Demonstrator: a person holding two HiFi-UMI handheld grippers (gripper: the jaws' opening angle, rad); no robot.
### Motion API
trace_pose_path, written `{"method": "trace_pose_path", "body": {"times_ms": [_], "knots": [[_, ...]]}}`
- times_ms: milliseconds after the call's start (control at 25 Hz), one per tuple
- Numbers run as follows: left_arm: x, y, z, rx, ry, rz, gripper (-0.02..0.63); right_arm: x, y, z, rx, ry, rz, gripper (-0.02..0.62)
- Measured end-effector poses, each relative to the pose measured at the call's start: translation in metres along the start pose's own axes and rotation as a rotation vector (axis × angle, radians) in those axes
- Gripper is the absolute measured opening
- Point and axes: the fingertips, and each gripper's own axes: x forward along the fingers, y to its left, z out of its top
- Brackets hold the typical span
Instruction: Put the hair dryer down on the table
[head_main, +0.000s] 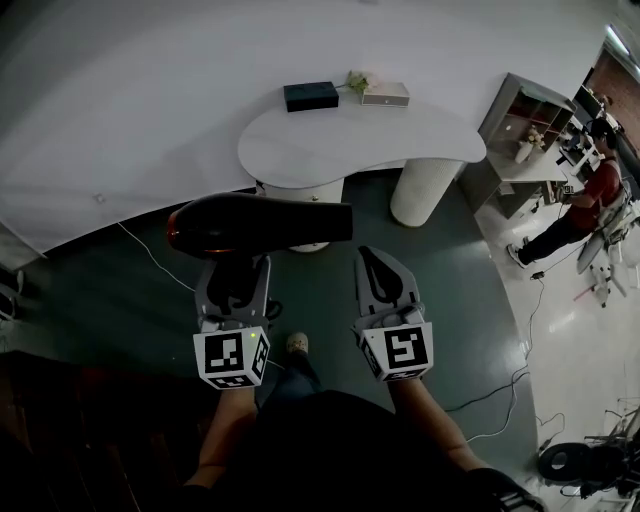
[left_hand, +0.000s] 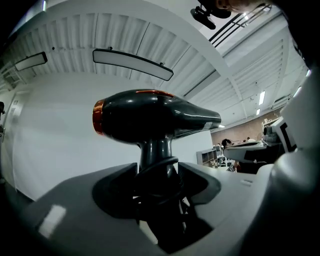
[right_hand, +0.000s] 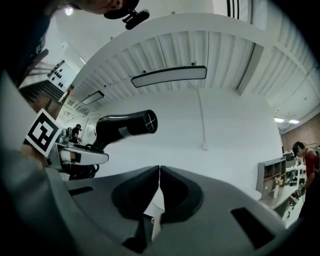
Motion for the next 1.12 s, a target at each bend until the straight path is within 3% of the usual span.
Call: {"method": "trace_pose_path", "body": {"times_ms": [520, 1120], "knots": [[0.186, 0.073, -0.01, -0.006, -0.018, -0.1, 0.262, 0.181, -0.053, -0.028, 0.019, 0.029, -0.044, 0.012], [0.293, 0.107, -0.027, -0.063, -0.008, -0.199, 0.262, 0.28, -0.084, -0.048, 0.029, 0.116, -0.103, 0.012]]}}
